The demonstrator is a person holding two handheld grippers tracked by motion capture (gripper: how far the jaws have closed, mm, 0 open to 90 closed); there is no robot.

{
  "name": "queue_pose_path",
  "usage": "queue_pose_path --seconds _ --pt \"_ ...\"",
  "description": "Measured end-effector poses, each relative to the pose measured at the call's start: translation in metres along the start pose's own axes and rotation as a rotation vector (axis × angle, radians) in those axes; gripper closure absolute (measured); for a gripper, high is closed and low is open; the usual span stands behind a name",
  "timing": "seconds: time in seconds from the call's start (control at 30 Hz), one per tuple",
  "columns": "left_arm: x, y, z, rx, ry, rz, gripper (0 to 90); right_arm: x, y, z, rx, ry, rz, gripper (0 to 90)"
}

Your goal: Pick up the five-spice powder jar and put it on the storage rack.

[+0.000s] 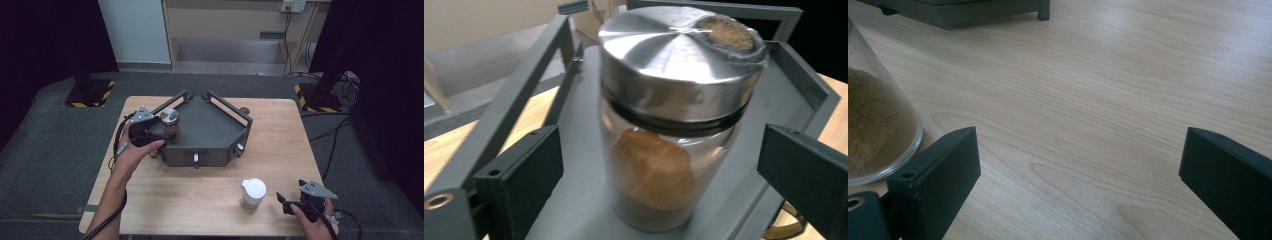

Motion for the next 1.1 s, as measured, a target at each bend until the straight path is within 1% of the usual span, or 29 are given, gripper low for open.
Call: queue_pose_path --seconds 0.07,0.13,0.2,0.33,0.43,0.5,0.73,0.97,1.07,1.1 --pt "-0.001 0.0 -0.003 0.002 0.002 0.002 3.7 0.0 0.0 0.0 0.001 0.0 0.0 3.6" --pt "-0.001 0.002 -0.006 -0.004 0.008 0.006 3.8 0.0 0.0 0.0 0.0 0.001 0.001 3.6" --pt "-0.001 0.005 -0.011 -0.002 0.013 0.019 3.7 0.0 0.0 0.0 0.0 0.002 0.0 3.6" --pt "-0.004 0.011 -0.018 -0.006 0.028 0.028 3.7 0.0 0.0 0.0 0.002 0.002 -0.002 3.6" --pt "-0.009 0.019 -0.024 0.022 0.034 0.047 3.7 0.0 -0.001 0.0 0.003 0.002 -0.003 3.6" --pt "-0.016 0.021 -0.028 0.014 0.048 0.036 3.6 0.001 -0.001 0.0 0.004 0.002 -0.003 3.6" --pt "-0.038 0.025 -0.044 0.015 0.076 0.014 3.6 0.001 -0.002 0.001 0.009 0.002 -0.004 3.6" --pt "-0.061 0.024 -0.054 0.026 0.074 -0.011 3.1 0.002 -0.004 0.002 0.013 0.002 -0.009 3.6" --pt "-0.07 0.023 -0.056 0.028 0.078 -0.015 3.1 0.002 -0.004 0.002 0.013 0.002 -0.009 3.6" --pt "-0.075 0.023 -0.056 0.039 0.077 -0.011 3.1 0.002 -0.004 0.002 0.013 0.003 -0.008 3.6"
Point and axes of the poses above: each handheld gripper's, and its own axes: z roughly forward along the jaws, x roughly out of its top, y roughly to its right, the point moved 8 cm from there along z, roughly forward along the jaws, and after that the axes turned 12 degrees about -z, right-handed, at the moved point
